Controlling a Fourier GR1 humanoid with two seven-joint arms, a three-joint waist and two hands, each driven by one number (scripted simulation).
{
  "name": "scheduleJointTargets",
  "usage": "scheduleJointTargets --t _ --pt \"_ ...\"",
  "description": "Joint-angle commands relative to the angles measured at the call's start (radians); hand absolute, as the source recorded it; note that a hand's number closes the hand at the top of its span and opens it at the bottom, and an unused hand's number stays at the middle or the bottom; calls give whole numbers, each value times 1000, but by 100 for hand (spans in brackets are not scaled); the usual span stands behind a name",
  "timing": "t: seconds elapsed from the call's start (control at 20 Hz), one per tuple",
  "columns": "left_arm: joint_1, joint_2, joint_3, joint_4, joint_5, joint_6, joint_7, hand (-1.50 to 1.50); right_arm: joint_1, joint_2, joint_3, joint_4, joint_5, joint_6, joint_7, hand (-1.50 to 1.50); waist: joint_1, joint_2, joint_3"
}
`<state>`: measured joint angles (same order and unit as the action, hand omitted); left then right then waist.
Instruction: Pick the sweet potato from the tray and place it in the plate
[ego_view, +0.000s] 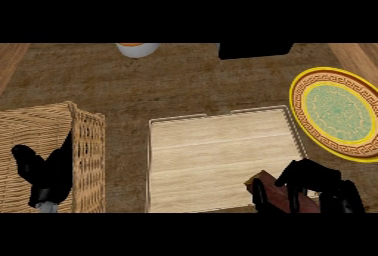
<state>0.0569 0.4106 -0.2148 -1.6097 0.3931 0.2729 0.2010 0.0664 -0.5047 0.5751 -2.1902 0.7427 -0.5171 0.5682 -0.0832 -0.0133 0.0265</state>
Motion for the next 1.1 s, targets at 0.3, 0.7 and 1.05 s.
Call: scheduleJointTargets --t 0.3,0.7,1.05 --pt "-6 -54 -71 68 -21 -15 7 0 115 -121 -365 203 -381 -188 -344 150 64 22 -19" --pt "-33 -77 -107 77 -48 -9 2 0 -45 -112 -602 582 -670 -119 -644 150 100 23 -20" --pt "-83 -65 -80 114 -22 -43 10 0 -215 -147 -736 958 -801 52 -901 150 124 33 -20"
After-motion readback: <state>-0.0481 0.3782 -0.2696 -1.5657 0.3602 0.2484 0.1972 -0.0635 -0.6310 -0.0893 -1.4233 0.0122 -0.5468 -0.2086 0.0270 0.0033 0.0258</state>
